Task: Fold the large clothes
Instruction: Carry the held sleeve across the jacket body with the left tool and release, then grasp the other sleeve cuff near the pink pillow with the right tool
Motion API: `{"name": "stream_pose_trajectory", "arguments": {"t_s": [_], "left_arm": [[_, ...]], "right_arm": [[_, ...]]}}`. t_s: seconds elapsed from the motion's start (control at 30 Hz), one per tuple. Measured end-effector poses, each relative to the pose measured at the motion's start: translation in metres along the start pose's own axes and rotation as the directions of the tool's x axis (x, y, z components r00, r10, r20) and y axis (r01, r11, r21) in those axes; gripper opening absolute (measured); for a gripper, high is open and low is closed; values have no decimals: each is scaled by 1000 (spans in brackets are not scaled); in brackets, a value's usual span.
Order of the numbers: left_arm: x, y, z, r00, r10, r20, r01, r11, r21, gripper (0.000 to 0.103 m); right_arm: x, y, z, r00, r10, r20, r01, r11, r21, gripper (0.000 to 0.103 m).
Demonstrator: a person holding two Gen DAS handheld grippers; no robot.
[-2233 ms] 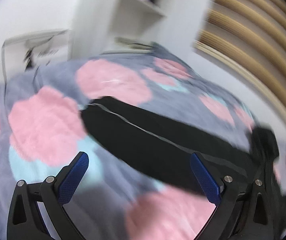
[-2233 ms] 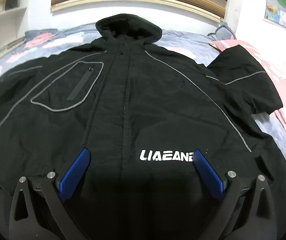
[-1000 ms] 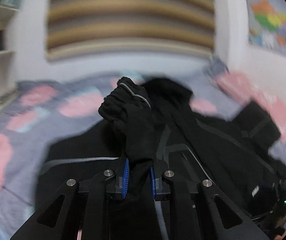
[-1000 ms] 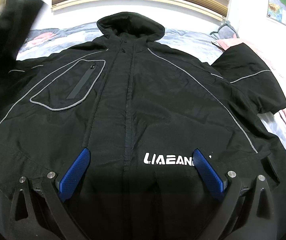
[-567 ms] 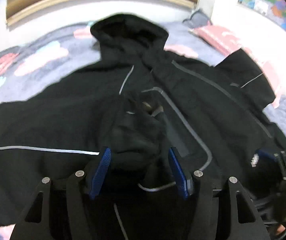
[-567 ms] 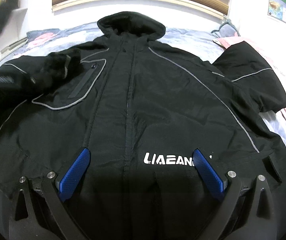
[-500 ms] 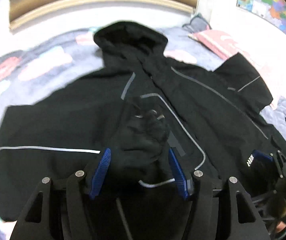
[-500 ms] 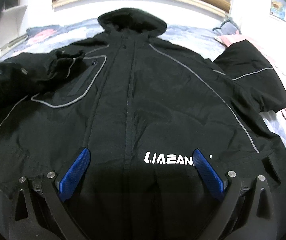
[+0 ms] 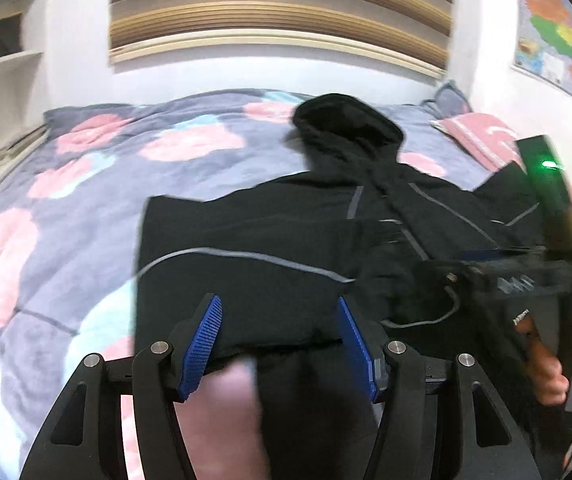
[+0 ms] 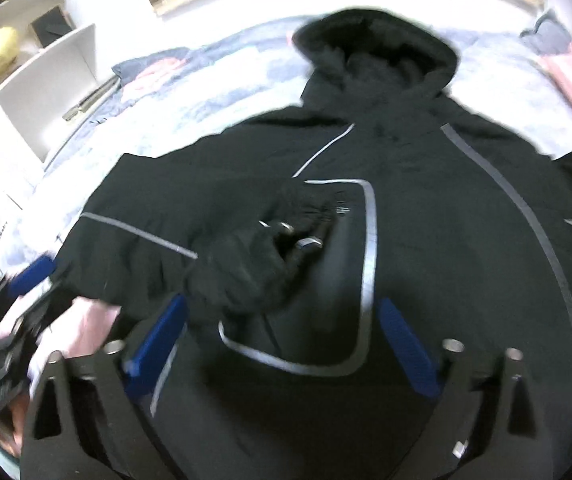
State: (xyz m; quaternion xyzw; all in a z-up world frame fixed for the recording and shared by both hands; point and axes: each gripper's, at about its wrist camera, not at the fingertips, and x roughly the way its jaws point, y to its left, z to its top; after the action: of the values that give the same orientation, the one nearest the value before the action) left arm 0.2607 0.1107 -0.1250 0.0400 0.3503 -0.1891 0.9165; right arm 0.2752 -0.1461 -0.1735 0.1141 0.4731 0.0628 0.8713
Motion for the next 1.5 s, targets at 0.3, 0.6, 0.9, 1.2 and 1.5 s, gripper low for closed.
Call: {"name": "stream_pose_trajectory", "arguments": {"t_s": [0.3,0.6,0.9,1.2,1.5], "left_arm": [[-3,45,-7,991,132,-19,-133,987,-89,61],[-13,21,28,992,120,38,-117,991,-69,61],[28,-70,62,1000,2,-5,-2,998,65,61],[138,-113,33,957,-68,-282,83,996,41,61],[129,-129,32,969,-37,-244,57,996,74,61]], "right_arm": [[39,9,14,1000,25,7,-25,1000,19,33],[-71,-46,39,976,-2,217,-4,1000,28,29],[-125,-144,49,938,-181,296,166,983,75,29],[-71,-222,19,970,-209,124,195,974,116,29],[-84,-259,-7,978,-201,54,185,960,209,55]]}}
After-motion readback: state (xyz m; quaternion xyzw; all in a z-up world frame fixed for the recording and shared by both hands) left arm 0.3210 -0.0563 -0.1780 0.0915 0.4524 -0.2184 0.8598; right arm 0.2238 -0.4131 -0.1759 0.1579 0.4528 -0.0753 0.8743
